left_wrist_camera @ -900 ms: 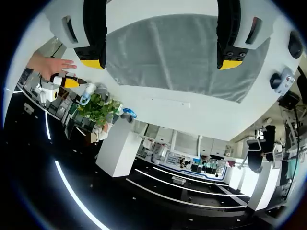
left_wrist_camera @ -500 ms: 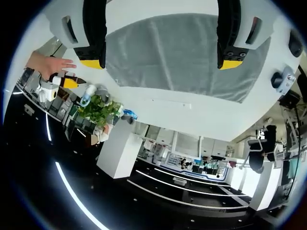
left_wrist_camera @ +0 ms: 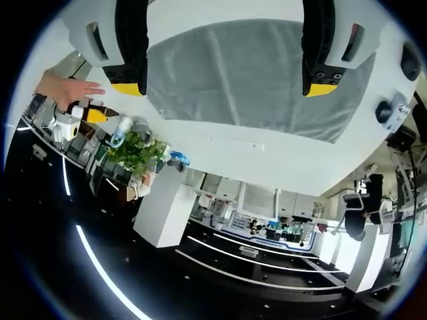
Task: Fold the towel on the table until its edges align and the towel forms a compact rectangular stack.
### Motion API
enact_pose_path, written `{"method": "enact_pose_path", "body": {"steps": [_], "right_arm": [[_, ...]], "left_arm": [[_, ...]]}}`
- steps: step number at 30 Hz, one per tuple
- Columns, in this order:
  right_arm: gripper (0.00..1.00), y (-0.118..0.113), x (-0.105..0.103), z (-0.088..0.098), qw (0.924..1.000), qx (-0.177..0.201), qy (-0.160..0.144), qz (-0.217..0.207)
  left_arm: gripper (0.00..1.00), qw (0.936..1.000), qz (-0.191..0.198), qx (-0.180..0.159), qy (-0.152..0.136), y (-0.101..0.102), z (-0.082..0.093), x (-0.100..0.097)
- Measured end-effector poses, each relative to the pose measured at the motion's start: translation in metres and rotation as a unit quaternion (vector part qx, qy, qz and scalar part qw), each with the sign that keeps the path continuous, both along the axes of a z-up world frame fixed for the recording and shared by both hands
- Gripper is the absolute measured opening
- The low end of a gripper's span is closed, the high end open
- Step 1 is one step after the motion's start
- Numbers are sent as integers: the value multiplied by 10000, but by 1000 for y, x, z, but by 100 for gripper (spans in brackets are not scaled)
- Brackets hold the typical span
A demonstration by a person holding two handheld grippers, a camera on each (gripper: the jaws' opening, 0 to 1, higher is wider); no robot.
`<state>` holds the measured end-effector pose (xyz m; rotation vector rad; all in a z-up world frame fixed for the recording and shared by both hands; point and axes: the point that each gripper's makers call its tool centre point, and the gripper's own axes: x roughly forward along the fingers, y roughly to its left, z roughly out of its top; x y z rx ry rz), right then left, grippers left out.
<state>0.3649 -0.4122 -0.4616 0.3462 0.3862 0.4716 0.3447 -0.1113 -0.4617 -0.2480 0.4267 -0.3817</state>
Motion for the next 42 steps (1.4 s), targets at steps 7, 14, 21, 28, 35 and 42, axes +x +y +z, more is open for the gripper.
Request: {"method": "enact_pose_path", "body": {"steps": [7, 14, 21, 28, 35, 42], "right_arm": [[92, -1, -2, 2, 10000, 11, -8, -24], [92, 0, -5, 2, 10000, -9, 14, 9], [83, 1, -8, 2, 9999, -11, 119, 92], [83, 2, -9, 4, 10000, -36, 85, 15], [73, -6, -16, 11, 9998, -70, -39, -191], [55, -17, -24, 18, 9987, -156, -77, -469]], "left_arm": [[99, 10000, -22, 29, 23, -3, -2, -3], [98, 10000, -86, 43, 5, -5, 1, -3], [95, 9998, -183, 114, 39, -8, -2, -6], [95, 9997, -243, 78, 55, -9, -3, -7], [86, 9993, -350, -109, 57, -9, -2, -7], [78, 9967, -795, 146, 71, -18, -7, -8]]}}
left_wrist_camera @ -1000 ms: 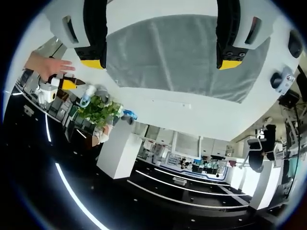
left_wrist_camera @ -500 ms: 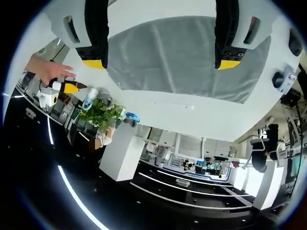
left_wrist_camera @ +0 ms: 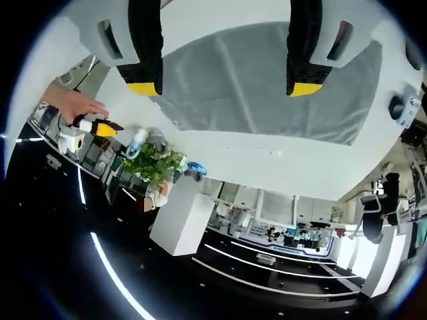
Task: Fold the towel on the table until its edges align and the towel forms a compact rectangular stack.
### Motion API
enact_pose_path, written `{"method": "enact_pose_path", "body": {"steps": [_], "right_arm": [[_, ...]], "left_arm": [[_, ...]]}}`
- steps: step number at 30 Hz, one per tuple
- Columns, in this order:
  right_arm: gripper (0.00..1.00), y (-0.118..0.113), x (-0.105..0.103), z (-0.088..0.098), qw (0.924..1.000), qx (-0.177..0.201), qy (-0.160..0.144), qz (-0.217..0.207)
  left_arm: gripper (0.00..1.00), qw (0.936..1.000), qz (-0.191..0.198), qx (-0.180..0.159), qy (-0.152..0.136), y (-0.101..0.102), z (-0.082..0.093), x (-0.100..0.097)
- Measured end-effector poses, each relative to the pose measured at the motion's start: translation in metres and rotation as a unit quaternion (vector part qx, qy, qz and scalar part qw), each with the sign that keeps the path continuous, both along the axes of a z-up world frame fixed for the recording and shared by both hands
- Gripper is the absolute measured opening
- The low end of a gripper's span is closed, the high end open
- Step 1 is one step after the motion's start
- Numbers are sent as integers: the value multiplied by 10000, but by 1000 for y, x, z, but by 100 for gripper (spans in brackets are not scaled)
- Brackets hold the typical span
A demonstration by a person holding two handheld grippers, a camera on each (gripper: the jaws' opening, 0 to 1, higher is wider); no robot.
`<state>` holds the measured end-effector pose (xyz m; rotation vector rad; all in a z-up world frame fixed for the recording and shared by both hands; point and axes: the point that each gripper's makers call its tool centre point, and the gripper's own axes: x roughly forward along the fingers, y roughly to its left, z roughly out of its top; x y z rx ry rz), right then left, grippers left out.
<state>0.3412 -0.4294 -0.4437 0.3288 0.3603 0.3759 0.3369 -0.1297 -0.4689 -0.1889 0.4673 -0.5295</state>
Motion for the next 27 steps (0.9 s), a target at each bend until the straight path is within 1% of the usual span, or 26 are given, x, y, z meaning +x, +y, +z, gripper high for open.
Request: {"method": "enact_pose_path", "body": {"steps": [2, 5, 7, 8, 10, 11, 14, 18, 20, 22, 23, 25, 27], "right_arm": [[55, 0, -3, -1, 9999, 87, 89, -36], [53, -1, -6, 1, 9998, 127, 72, -128], [51, -3, -9, 1, 9996, 142, 70, -242], [51, -3, -10, 0, 9995, 144, 76, -261], [48, -5, -12, -1, 9993, 101, 110, -341], [44, -6, -14, -2, 9991, 75, 108, -407], [35, -10, -19, -4, 9985, 121, 123, -515], [30, -19, -24, -10, 9968, 111, 183, -766], [26, -25, -27, -15, 9955, 83, 253, -907], [23, -29, -28, -17, 9950, 72, 266, -960], [21, -33, -29, -20, 9941, 44, 318, -1033], [22, -38, -29, -23, 9934, 5, 350, -1092], [22, -43, -31, -25, 9924, 25, 394, -1169]], "left_arm": [[78, 9999, -101, 61, -7, -3, -1, 0], [77, 9998, -210, 70, -22, -5, -1, 0], [73, 9985, -440, 318, -85, -8, -5, -1], [71, 9980, -542, 324, -75, -12, -5, -2], [69, 9975, -641, 291, -74, -16, -5, -3], [69, 9973, -677, 266, -100, -18, -3, -4], [60, 9957, -898, 161, -148, -25, 0, -5], [51, 9939, -1087, 115, -156, -34, 3, -1], [47, 9930, -1163, 116, -189, -39, 7, 1], [43, 9921, -1231, 91, -217, -44, 11, 4], [42, 9919, -1249, 89, -228, -46, 13, 5], [38, 9913, -1289, 105, -259, -50, 16, 8], [38, 9901, -1369, 106, -295, -57, 19, 11]]}}
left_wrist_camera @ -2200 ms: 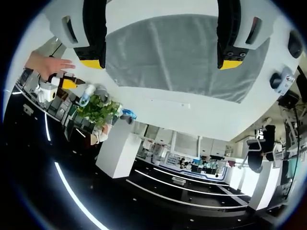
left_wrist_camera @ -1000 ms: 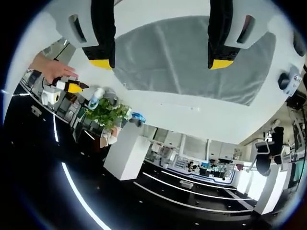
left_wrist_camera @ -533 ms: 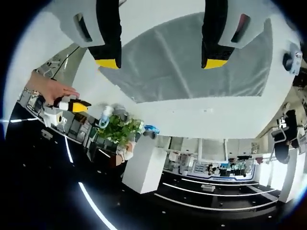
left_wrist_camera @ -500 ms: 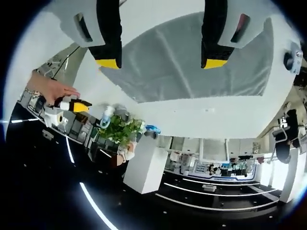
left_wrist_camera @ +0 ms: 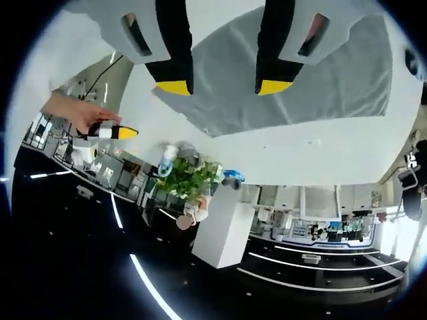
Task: Fold the towel on the table until its edges align and the towel forms a compact rectangular stack.
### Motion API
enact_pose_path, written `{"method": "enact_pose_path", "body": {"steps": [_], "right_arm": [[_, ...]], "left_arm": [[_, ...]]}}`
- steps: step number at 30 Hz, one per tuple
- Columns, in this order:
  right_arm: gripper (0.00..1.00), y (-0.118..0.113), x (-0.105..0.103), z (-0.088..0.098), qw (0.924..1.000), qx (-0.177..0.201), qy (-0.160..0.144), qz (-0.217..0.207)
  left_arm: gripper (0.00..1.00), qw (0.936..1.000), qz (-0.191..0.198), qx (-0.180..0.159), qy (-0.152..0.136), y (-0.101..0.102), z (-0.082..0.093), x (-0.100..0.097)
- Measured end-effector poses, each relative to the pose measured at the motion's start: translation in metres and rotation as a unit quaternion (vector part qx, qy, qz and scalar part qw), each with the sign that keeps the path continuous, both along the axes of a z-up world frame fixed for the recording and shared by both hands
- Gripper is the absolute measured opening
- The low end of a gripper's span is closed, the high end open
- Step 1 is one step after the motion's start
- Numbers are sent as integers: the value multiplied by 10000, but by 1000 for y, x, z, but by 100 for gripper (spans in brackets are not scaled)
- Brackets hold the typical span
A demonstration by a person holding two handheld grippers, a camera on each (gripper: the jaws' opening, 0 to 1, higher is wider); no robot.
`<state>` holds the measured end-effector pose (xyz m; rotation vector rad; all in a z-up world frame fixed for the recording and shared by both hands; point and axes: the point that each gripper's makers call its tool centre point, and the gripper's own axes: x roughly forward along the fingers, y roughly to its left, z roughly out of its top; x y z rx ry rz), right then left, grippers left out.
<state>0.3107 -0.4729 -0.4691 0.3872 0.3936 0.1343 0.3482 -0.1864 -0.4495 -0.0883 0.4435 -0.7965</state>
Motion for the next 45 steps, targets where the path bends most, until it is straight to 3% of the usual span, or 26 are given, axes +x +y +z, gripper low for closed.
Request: {"method": "enact_pose_path", "body": {"steps": [6, 16, 20, 23, 27, 36, 45], "right_arm": [[21, -16, -2, -14, 9997, 79, 154, -157], [25, -40, -10, -40, 9984, -64, 492, -263], [25, -45, -11, -49, 9978, -108, 582, -302], [26, -46, -11, -57, 9971, 183, 624, -406], [27, -53, -11, -69, 9958, 234, 708, -530], [26, -70, -12, -98, 9923, 6, 1084, -594], [24, -78, -8, -129, 9873, 73, 1441, -670]], "left_arm": [[38, 9996, -50, 214, -155, -16, 5, 16], [33, 9989, -288, 26, -365, -63, 33, 54], [34, 9980, -493, 79, -375, -88, 35, 65], [34, 9969, -642, 183, -412, -103, 36, 70], [35, 9959, -771, 215, -423, -120, 38, 77], [34, 9926, -1043, 407, -473, -158, 38, 92], [34, 9897, -1204, 578, -510, -193, 41, 112]]}}
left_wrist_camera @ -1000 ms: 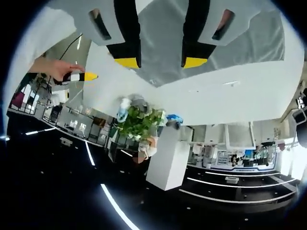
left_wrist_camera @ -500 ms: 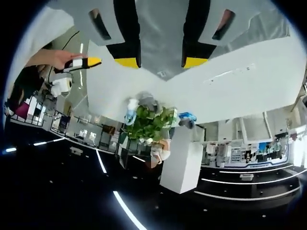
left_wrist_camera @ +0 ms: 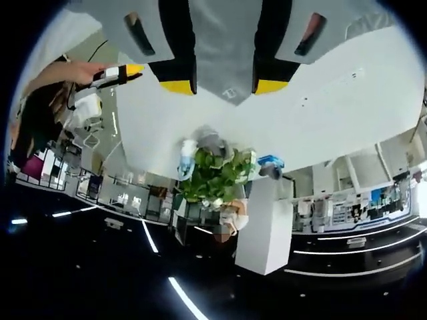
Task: Fold the towel on the table until its edges align and the towel forms a compact rectangular stack.
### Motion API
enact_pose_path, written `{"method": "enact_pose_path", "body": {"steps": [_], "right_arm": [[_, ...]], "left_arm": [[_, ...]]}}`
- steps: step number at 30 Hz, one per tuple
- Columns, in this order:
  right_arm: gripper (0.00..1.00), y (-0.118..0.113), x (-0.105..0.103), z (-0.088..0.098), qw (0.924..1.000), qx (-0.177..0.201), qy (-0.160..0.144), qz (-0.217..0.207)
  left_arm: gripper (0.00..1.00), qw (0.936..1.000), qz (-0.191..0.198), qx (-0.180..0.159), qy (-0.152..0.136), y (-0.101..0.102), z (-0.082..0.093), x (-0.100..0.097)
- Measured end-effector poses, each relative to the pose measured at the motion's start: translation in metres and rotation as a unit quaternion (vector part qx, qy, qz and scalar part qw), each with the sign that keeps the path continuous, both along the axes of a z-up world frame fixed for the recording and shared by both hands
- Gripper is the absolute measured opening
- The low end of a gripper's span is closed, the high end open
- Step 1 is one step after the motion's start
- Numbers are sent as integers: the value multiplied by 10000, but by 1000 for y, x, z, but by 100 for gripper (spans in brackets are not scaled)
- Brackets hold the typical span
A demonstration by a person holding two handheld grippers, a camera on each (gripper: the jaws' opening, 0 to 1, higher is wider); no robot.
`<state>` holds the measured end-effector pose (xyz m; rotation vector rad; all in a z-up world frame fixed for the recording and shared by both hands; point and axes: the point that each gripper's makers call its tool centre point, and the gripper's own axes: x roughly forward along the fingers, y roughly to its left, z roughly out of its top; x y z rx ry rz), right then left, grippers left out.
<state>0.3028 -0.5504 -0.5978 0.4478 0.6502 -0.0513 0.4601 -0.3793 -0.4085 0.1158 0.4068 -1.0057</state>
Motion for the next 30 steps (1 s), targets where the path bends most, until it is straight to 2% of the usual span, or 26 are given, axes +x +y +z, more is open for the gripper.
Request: {"method": "enact_pose_path", "body": {"steps": [5, 14, 25, 30], "right_arm": [[23, -2, 2, -18, 9999, 14, 169, 11], [22, -8, 7, -35, 9990, -57, 448, 61], [20, -9, 6, -45, 9980, -40, 616, 147], [17, -11, 4, -47, 9976, -31, 689, 110]], "left_arm": [[34, 9998, -187, 67, 54, -20, -3, 8], [34, 9990, -397, 198, 44, -52, -10, 25], [34, 9968, -663, 453, 13, -88, -25, 45], [34, 9957, -746, 553, 72, -104, -38, 54]]}}
